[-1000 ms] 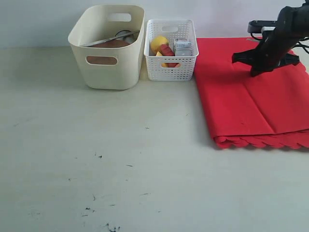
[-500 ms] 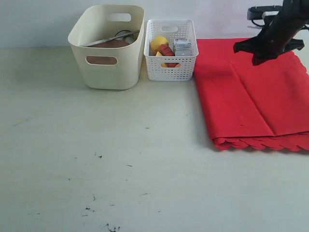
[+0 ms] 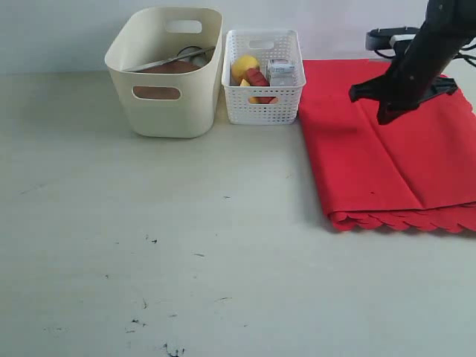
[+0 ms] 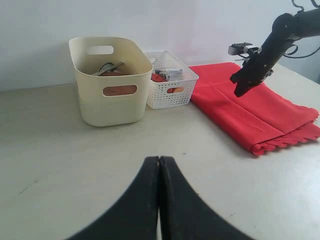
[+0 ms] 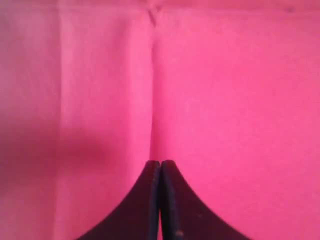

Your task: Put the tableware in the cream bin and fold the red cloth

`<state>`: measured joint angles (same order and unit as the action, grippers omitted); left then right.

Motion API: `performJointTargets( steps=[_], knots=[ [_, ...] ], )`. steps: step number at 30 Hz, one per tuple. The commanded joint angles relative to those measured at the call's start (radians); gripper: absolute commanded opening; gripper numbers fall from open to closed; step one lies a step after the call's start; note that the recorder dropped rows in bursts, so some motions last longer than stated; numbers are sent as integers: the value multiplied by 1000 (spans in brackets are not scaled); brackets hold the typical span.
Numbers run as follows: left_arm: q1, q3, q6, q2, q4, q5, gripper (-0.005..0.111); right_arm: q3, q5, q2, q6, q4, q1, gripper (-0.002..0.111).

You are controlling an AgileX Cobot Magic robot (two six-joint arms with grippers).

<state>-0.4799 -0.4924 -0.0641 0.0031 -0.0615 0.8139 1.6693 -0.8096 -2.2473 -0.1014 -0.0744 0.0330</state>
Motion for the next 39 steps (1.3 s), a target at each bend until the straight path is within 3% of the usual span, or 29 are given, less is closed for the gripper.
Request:
performJointTargets(
  steps=[1,19,39],
  knots=[
    [4,6,-10,-3,-5,-2,0,-5,-4,-49,-1,29,1,0],
    [4,6,-10,-3,-5,-4,0,-1,190,-125,84,136,1,0],
    [4,6,-10,-3,-5,-8,0,134,146,-198,49,74,1,0]
  ],
)
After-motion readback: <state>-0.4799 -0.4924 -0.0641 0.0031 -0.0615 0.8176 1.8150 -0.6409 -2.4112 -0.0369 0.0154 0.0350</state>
